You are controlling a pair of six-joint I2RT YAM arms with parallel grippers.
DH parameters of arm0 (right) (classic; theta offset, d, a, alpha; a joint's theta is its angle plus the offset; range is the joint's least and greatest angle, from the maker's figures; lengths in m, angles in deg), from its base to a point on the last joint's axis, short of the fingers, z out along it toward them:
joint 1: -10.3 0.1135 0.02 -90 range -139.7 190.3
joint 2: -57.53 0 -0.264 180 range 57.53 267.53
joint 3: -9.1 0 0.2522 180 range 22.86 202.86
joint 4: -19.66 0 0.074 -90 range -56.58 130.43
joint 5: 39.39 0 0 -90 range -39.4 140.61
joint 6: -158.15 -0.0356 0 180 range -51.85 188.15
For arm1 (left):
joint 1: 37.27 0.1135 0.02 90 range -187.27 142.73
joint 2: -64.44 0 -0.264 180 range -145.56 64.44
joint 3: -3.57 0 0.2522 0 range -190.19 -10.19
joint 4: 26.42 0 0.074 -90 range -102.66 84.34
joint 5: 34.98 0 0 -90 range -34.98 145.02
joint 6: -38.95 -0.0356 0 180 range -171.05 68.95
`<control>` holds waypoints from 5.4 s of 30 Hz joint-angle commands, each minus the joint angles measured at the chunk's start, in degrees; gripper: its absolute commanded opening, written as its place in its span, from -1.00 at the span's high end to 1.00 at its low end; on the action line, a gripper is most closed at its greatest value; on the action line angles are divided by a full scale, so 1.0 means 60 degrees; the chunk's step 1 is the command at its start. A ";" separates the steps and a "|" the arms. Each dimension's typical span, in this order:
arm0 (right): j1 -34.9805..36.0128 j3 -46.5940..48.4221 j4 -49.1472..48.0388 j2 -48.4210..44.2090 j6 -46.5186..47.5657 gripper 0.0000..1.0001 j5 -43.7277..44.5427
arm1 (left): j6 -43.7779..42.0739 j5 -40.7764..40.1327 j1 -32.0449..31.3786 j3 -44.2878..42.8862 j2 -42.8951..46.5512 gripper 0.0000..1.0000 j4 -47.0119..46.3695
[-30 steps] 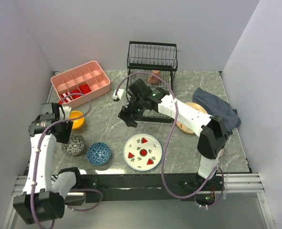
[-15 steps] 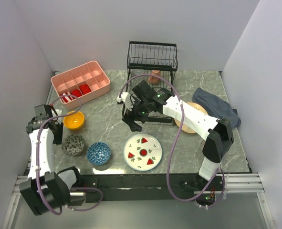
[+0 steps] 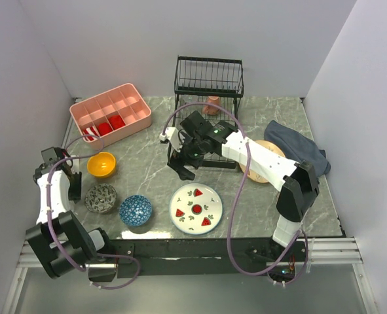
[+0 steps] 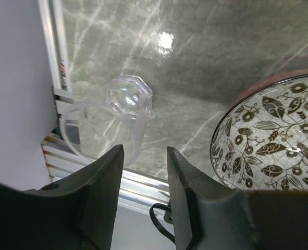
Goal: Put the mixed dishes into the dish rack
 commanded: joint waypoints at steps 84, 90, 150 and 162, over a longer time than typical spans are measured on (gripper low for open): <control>-0.3576 0.0596 -0.7560 0.1214 -1.1488 -1.00 -0.8573 | 1.1955 1.1910 -0.5998 -0.0354 -0.1434 0.98 -1.6504; -0.3502 0.0655 -0.7853 0.1361 -1.1620 -0.86 -0.8661 | 1.1911 1.1969 -0.6042 -0.0296 -0.1507 0.98 -1.6445; -0.3327 0.6031 0.3456 0.4041 0.4111 0.37 0.2264 | 0.6535 1.1295 -0.4211 -0.0648 0.0397 -0.39 -1.0028; -0.2799 0.6366 0.1669 0.5474 0.6133 0.32 0.4960 | 0.6858 1.1427 -0.4006 -0.0471 0.0104 -0.40 -1.0468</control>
